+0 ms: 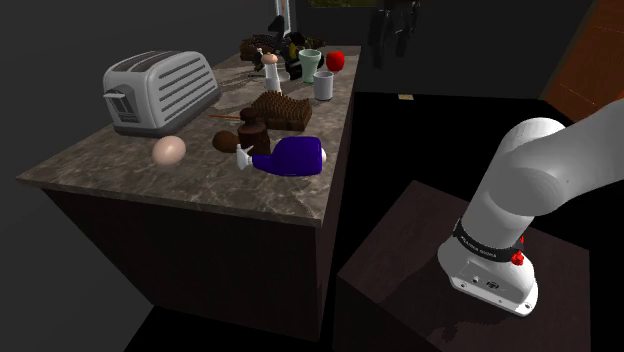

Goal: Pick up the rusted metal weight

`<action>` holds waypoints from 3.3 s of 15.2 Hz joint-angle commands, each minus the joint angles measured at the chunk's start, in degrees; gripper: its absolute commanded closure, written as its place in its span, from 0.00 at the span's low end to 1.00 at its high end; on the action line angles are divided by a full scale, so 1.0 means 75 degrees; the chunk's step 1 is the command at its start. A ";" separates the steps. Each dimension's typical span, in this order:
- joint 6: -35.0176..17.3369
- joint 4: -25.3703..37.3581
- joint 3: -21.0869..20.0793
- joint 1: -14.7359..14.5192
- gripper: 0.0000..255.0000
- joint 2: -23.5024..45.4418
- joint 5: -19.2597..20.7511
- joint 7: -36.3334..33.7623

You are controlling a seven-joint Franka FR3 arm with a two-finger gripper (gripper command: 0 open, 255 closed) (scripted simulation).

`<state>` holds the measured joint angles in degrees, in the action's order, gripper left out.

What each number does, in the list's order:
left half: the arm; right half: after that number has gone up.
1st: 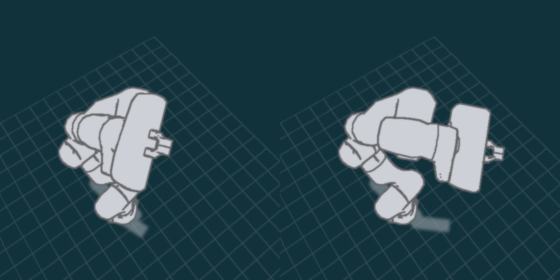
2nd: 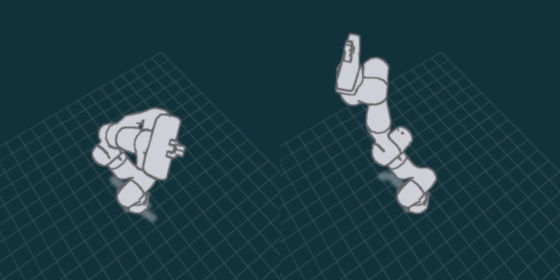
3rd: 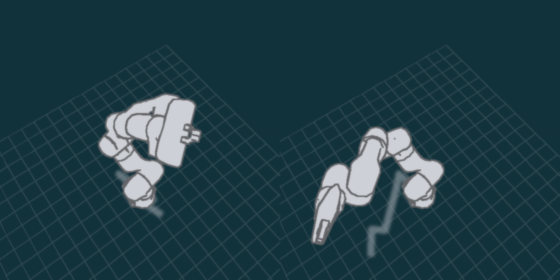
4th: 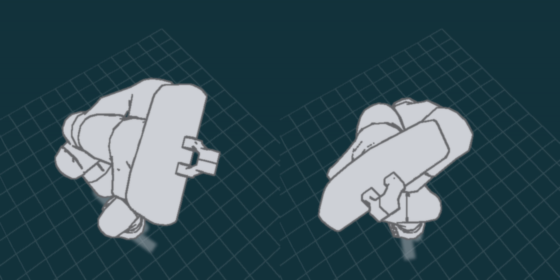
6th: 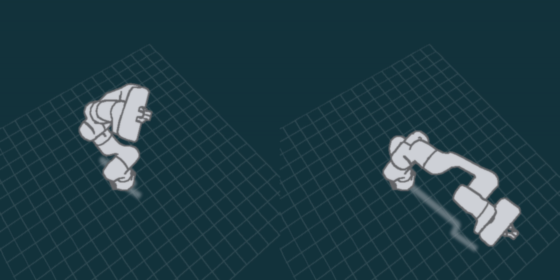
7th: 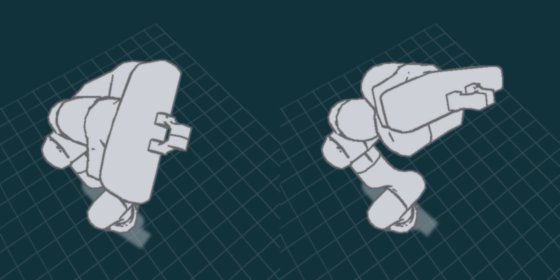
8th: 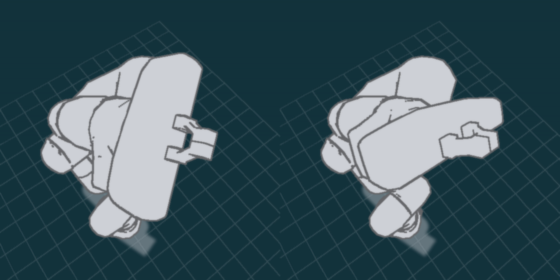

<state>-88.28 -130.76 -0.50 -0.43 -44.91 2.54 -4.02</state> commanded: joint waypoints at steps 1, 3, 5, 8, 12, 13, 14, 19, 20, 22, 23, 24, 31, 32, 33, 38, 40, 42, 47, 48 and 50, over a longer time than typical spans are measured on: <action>0.0000 0.0000 0.0000 0.0000 0.00 0.0000 0.0000 0.0000; -0.0304 0.0155 -0.0122 -0.0054 0.00 0.0510 -0.0112 -0.0139; -0.0587 0.0348 -0.0242 -0.0103 0.00 0.1034 -0.0212 -0.0271; -0.0965 0.0709 -0.0415 -0.0170 0.00 0.1842 -0.0333 -0.0462; -0.1375 0.1322 -0.0637 -0.0249 0.00 0.2951 -0.0442 -0.0708; -0.1459 0.1499 -0.0690 -0.0268 0.00 0.3233 -0.0459 -0.0769; -0.1535 0.1685 -0.0741 -0.0288 0.00 0.3517 -0.0472 -0.0830; -0.1798 0.2766 -0.0979 -0.0398 0.00 0.4964 -0.0474 -0.1137; -0.1825 0.3013 -0.1021 -0.0423 0.00 0.5260 -0.0462 -0.1198; -0.1854 0.3542 -0.1099 -0.0482 0.00 0.5859 -0.0428 -0.1321; -0.1854 0.3825 -0.1135 -0.0515 0.00 0.6163 -0.0406 -0.1381; -0.1845 0.4121 -0.1169 -0.0550 0.00 0.6471 -0.0381 -0.1441; -0.1854 0.5562 -0.1280 -0.0772 0.00 0.8024 -0.0229 -0.1706; -0.1954 0.5468 -0.1279 -0.0771 0.00 0.8030 -0.0228 -0.1705; -0.2052 0.5379 -0.1277 -0.0770 0.00 0.8039 -0.0226 -0.1704; -0.2404 0.5068 -0.1273 -0.0767 0.00 0.8080 -0.0218 -0.1702; -0.2410 0.5069 -0.1271 -0.0765 1.00 0.8088 -0.0217 -0.1699; -0.2410 0.5071 -0.1271 -0.0764 1.00 0.8089 -0.0217 -0.1698; -0.2411 0.5070 -0.1270 -0.0764 1.00 0.8090 -0.0217 -0.1698; -0.2403 0.5068 -0.1273 -0.0767 1.00 0.8081 -0.0218 -0.1702; -0.2209 0.5236 -0.1275 -0.0768 1.00 0.8053 -0.0223 -0.1703</action>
<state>-105.36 -91.94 -10.04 -6.18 15.58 0.89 -16.80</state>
